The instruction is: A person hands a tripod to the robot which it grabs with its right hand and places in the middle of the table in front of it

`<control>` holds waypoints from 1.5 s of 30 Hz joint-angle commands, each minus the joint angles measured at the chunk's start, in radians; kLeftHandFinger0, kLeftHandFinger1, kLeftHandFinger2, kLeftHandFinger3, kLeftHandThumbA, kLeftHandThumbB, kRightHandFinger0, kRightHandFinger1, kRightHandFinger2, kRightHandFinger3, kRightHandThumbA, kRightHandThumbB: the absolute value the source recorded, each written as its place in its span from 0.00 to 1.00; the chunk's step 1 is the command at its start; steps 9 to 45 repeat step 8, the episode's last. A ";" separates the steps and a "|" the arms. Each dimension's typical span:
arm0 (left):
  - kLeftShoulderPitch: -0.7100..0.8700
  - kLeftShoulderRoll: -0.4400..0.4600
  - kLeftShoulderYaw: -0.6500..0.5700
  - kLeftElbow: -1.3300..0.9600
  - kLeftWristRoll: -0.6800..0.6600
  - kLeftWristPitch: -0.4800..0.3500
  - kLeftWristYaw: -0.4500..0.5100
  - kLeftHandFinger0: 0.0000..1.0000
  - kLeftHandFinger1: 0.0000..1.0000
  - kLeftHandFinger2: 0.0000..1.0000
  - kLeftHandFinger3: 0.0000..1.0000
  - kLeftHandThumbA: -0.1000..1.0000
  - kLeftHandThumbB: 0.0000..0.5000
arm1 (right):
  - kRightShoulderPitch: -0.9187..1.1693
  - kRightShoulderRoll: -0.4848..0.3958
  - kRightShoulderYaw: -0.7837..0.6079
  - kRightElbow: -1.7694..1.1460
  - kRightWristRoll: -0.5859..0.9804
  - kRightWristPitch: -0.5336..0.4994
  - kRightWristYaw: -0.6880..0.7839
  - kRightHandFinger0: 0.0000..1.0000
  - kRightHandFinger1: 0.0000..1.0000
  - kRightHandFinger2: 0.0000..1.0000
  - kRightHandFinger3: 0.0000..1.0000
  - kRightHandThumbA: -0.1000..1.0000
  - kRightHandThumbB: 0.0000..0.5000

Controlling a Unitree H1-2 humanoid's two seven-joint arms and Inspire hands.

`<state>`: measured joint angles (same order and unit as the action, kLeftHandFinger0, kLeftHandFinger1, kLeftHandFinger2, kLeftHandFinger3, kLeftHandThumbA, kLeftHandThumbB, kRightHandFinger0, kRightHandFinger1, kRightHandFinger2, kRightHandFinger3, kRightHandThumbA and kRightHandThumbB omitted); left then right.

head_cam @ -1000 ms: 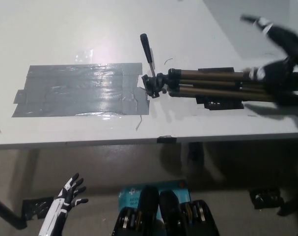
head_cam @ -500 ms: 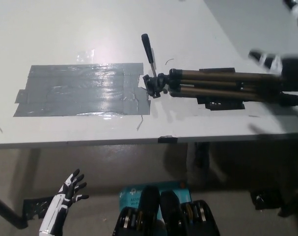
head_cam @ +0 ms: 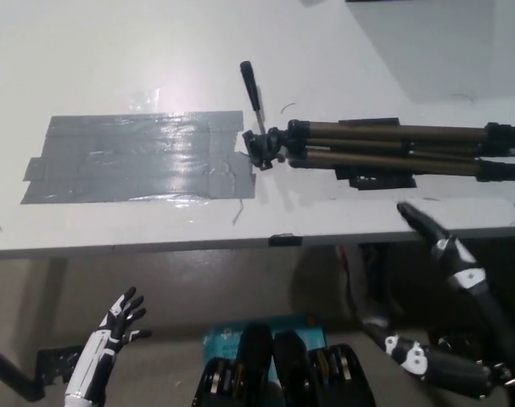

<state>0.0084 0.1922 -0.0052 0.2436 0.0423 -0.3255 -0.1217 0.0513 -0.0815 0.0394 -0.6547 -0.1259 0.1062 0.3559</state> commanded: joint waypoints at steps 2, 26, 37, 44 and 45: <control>-0.003 0.018 -0.008 -0.031 -0.025 -0.034 -0.028 0.79 0.95 1.00 1.00 1.00 0.49 | 0.022 0.096 -0.032 0.291 -0.004 -0.220 -0.172 1.00 1.00 1.00 1.00 0.75 0.50; -0.003 0.014 -0.007 -0.038 -0.026 -0.018 -0.022 0.79 0.95 1.00 1.00 1.00 0.51 | -0.030 0.103 -0.042 0.507 -0.003 -0.232 -0.191 1.00 1.00 1.00 1.00 0.70 0.38; -0.003 0.014 -0.007 -0.038 -0.026 -0.018 -0.022 0.79 0.95 1.00 1.00 1.00 0.51 | -0.030 0.103 -0.042 0.507 -0.003 -0.232 -0.191 1.00 1.00 1.00 1.00 0.70 0.38; -0.003 0.014 -0.007 -0.038 -0.026 -0.018 -0.022 0.79 0.95 1.00 1.00 1.00 0.51 | -0.030 0.103 -0.042 0.507 -0.003 -0.232 -0.191 1.00 1.00 1.00 1.00 0.70 0.38; -0.003 0.014 -0.007 -0.038 -0.026 -0.018 -0.022 0.79 0.95 1.00 1.00 1.00 0.51 | -0.030 0.103 -0.042 0.507 -0.003 -0.232 -0.191 1.00 1.00 1.00 1.00 0.70 0.38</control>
